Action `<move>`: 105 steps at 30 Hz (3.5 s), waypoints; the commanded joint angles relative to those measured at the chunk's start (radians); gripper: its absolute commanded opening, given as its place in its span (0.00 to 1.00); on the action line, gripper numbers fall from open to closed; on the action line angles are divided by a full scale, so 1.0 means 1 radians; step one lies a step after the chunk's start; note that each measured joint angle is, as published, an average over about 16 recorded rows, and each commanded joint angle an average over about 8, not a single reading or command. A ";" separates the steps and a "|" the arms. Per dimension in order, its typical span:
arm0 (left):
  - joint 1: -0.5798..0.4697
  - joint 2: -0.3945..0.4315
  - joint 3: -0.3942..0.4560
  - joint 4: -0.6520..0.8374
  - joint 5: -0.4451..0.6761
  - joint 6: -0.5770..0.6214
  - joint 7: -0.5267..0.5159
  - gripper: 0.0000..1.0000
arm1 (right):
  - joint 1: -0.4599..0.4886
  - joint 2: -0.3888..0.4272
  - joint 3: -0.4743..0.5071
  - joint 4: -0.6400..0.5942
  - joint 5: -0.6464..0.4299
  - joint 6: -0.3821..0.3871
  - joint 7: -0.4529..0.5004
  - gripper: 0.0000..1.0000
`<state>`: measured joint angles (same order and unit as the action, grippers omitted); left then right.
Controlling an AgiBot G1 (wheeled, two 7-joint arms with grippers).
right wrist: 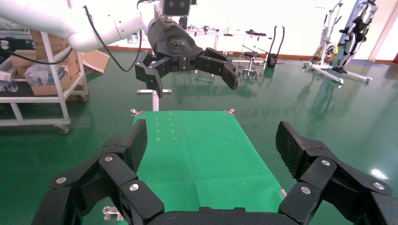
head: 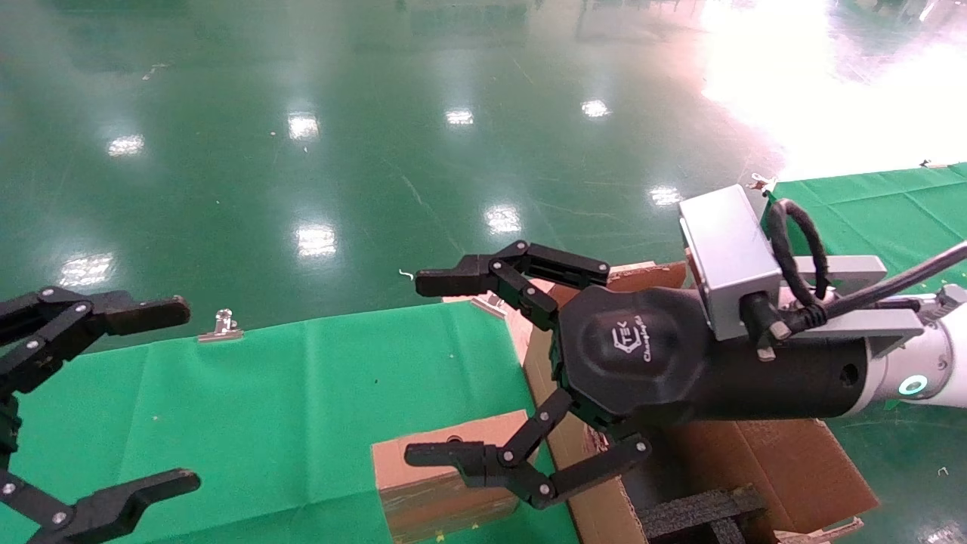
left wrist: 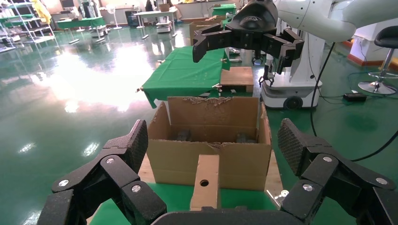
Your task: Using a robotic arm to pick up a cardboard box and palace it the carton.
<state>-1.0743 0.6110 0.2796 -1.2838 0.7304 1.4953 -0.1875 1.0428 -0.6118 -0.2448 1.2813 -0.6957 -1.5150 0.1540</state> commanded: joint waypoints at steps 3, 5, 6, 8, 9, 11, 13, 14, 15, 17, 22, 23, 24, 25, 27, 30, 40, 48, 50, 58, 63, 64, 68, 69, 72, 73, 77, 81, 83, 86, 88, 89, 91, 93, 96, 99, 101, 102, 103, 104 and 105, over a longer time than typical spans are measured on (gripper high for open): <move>0.000 0.000 0.000 0.000 0.000 0.000 0.000 1.00 | 0.000 0.000 0.000 0.000 0.000 0.000 0.000 1.00; 0.000 0.000 0.000 0.000 0.000 0.000 0.000 1.00 | 0.000 0.000 0.000 0.000 0.000 0.000 0.000 1.00; 0.000 0.000 0.000 0.000 0.000 0.000 0.000 1.00 | 0.000 0.000 0.000 0.000 0.000 0.000 0.000 1.00; 0.000 0.000 0.000 0.000 0.000 0.000 0.000 1.00 | 0.000 0.000 0.000 0.000 0.000 0.000 0.000 1.00; 0.000 0.000 0.000 0.000 0.000 0.000 0.000 1.00 | 0.000 0.000 0.000 0.000 0.000 0.000 0.000 1.00; 0.000 0.000 0.000 0.000 0.000 0.000 0.000 0.92 | 0.000 0.000 0.000 0.000 0.000 0.000 0.000 1.00; 0.000 0.000 0.000 0.000 0.000 0.000 0.000 0.66 | 0.000 0.000 0.000 0.000 0.000 0.000 0.000 1.00; 0.000 0.000 0.000 0.000 0.000 0.000 0.000 0.54 | 0.000 0.000 0.000 0.000 0.000 0.000 0.000 1.00; 0.000 0.000 0.000 0.000 0.000 0.000 0.000 0.42 | 0.000 0.000 0.000 0.000 0.000 0.000 0.000 1.00; 0.000 0.000 0.000 0.000 0.000 0.000 0.000 0.17 | 0.000 0.000 0.000 0.000 0.000 0.000 0.000 1.00; 0.000 0.000 0.000 0.000 0.000 0.000 0.000 0.00 | 0.000 0.000 -0.001 0.000 -0.002 0.000 0.000 1.00; 0.000 0.000 0.000 0.000 0.000 0.000 0.000 0.00 | 0.000 0.001 -0.002 0.000 -0.005 -0.001 0.002 1.00; 0.000 0.000 0.000 0.000 0.000 0.000 0.000 0.00 | 0.002 0.003 -0.006 0.001 -0.012 -0.002 0.004 1.00; 0.000 0.000 0.000 0.000 0.000 0.000 0.000 0.00 | 0.006 0.004 -0.011 0.002 -0.020 -0.003 0.007 1.00; 0.000 0.000 0.000 0.001 0.000 0.000 0.000 0.00 | 0.019 0.008 -0.026 0.005 -0.050 -0.009 0.017 1.00; 0.000 0.000 0.001 0.001 0.000 0.000 0.000 0.00 | 0.056 0.012 -0.063 0.010 -0.120 -0.024 0.036 1.00; -0.001 0.000 0.001 0.001 -0.001 0.000 0.001 0.00 | 0.248 -0.023 -0.256 0.011 -0.436 -0.060 0.100 1.00; -0.001 0.000 0.002 0.001 -0.001 0.000 0.001 0.00 | 0.387 -0.104 -0.426 -0.052 -0.626 -0.065 0.090 1.00; -0.001 -0.001 0.002 0.001 -0.001 0.000 0.001 0.00 | 0.419 -0.126 -0.463 -0.078 -0.661 -0.065 0.076 1.00; -0.001 -0.001 0.003 0.001 -0.002 0.000 0.002 0.00 | 0.541 -0.228 -0.609 -0.201 -0.771 -0.068 0.008 1.00; -0.001 -0.001 0.003 0.001 -0.002 -0.001 0.002 0.00 | 0.606 -0.294 -0.702 -0.283 -0.811 -0.069 -0.038 1.00; -0.001 -0.001 0.003 0.001 -0.002 -0.001 0.002 0.12 | 0.617 -0.306 -0.720 -0.300 -0.817 -0.069 -0.049 1.00; -0.001 -0.001 0.004 0.001 -0.002 -0.001 0.002 0.62 | 0.650 -0.347 -0.781 -0.360 -0.825 -0.068 -0.091 1.00; -0.001 -0.001 0.004 0.001 -0.002 -0.001 0.002 0.74 | 0.656 -0.356 -0.794 -0.374 -0.824 -0.067 -0.101 1.00; -0.001 -0.001 0.004 0.001 -0.002 -0.001 0.002 1.00 | 0.669 -0.375 -0.823 -0.406 -0.821 -0.065 -0.126 0.80; -0.001 -0.001 0.004 0.001 -0.002 -0.001 0.002 1.00 | 0.674 -0.381 -0.832 -0.416 -0.820 -0.065 -0.133 0.67; -0.001 -0.001 0.004 0.001 -0.002 -0.001 0.002 1.00 | 0.686 -0.399 -0.857 -0.446 -0.815 -0.063 -0.152 0.17; -0.001 -0.001 0.004 0.001 -0.002 -0.001 0.002 1.00 | 0.691 -0.406 -0.865 -0.456 -0.813 -0.063 -0.157 0.00; -0.001 -0.001 0.004 0.001 -0.002 -0.001 0.002 1.00 | 0.690 -0.404 -0.863 -0.453 -0.812 -0.063 -0.155 0.00; -0.001 -0.001 0.004 0.001 -0.002 -0.001 0.002 1.00 | 0.688 -0.401 -0.859 -0.448 -0.812 -0.063 -0.153 0.00; -0.001 -0.001 0.004 0.001 -0.002 -0.001 0.002 1.00 | 0.686 -0.399 -0.856 -0.445 -0.812 -0.063 -0.152 0.00; -0.001 -0.001 0.004 0.001 -0.002 -0.001 0.002 1.00 | 0.685 -0.398 -0.855 -0.444 -0.812 -0.063 -0.152 0.00; -0.001 -0.001 0.004 0.001 -0.003 -0.001 0.002 1.00 | 0.684 -0.397 -0.853 -0.442 -0.812 -0.063 -0.151 0.00; -0.001 -0.001 0.004 0.001 -0.003 -0.001 0.002 1.00 | 0.683 -0.395 -0.851 -0.440 -0.812 -0.063 -0.150 0.00; -0.001 -0.001 0.004 0.001 -0.003 -0.001 0.002 1.00 | 0.682 -0.394 -0.849 -0.438 -0.812 -0.063 -0.149 0.00; -0.001 -0.001 0.004 0.001 -0.003 -0.001 0.002 1.00 | 0.681 -0.393 -0.848 -0.436 -0.812 -0.063 -0.148 0.00; -0.001 -0.001 0.004 0.001 -0.003 -0.001 0.002 1.00 | 0.680 -0.392 -0.847 -0.435 -0.812 -0.064 -0.147 0.00; -0.001 -0.001 0.004 0.001 -0.003 -0.001 0.002 1.00 | 0.680 -0.392 -0.847 -0.435 -0.812 -0.064 -0.147 0.00; -0.001 -0.001 0.004 0.001 -0.003 -0.001 0.002 1.00 | 0.680 -0.392 -0.846 -0.434 -0.812 -0.064 -0.147 0.00; -0.001 -0.001 0.004 0.001 -0.003 -0.001 0.002 1.00 | 0.679 -0.391 -0.846 -0.434 -0.812 -0.064 -0.147 0.00; -0.001 -0.001 0.004 0.001 -0.003 -0.001 0.002 1.00 | 0.679 -0.391 -0.846 -0.434 -0.812 -0.063 -0.147 0.00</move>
<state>-1.0755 0.6096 0.2836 -1.2824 0.7277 1.4939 -0.1852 1.7222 -1.0032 -1.0907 0.8473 -1.5082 -1.5786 0.0072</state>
